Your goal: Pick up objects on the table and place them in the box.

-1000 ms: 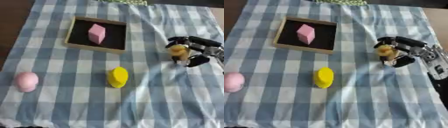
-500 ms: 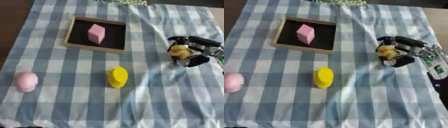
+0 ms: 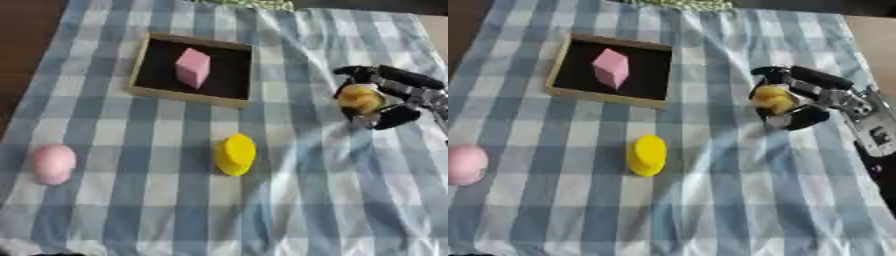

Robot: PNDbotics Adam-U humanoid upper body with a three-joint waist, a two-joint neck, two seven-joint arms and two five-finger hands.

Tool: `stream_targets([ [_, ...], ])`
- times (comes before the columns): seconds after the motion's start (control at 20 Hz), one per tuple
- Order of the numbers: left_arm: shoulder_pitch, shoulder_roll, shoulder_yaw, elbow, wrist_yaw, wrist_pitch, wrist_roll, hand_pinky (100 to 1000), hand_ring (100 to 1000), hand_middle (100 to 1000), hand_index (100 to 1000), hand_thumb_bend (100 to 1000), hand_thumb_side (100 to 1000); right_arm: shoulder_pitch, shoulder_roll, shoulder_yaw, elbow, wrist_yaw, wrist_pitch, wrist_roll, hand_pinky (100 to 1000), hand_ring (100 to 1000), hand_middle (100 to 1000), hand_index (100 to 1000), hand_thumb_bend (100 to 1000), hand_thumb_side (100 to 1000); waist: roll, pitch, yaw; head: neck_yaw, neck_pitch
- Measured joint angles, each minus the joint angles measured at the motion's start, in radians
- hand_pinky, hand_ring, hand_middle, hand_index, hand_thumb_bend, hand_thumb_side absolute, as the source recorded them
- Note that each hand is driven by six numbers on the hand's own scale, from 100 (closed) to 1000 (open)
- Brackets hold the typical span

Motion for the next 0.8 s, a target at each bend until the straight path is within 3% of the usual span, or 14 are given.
stream_targets([
  [0.55,-0.030,0.008,-0.014,0.000,0.006,-0.007,-0.007,800,975,834,841,100,567,-0.154,-0.032,0.047,-0.059,-0.144,-0.009,-0.009,960,1000,100,715,100,203,0.000,0.000,0.023,-0.019,0.000],
  [0.6,-0.039,0.008,-0.019,0.000,0.008,-0.007,-0.009,800,975,834,840,100,568,-0.179,-0.032,0.053,-0.059,-0.157,-0.006,-0.006,956,1000,100,715,100,289,0.000,0.000,0.030,-0.025,0.000],
  [0.65,-0.048,0.008,-0.024,0.000,0.009,-0.007,-0.011,800,974,834,841,100,568,-0.205,-0.031,0.059,-0.058,-0.169,-0.004,-0.004,953,1000,100,716,100,200,0.000,0.000,0.037,-0.032,0.000],
  [0.8,-0.077,0.008,-0.041,-0.002,0.019,-0.006,-0.021,801,973,833,841,100,572,-0.283,-0.007,0.073,-0.031,-0.191,0.004,0.004,931,1000,100,712,100,198,-0.001,0.000,0.064,-0.060,0.000],
])
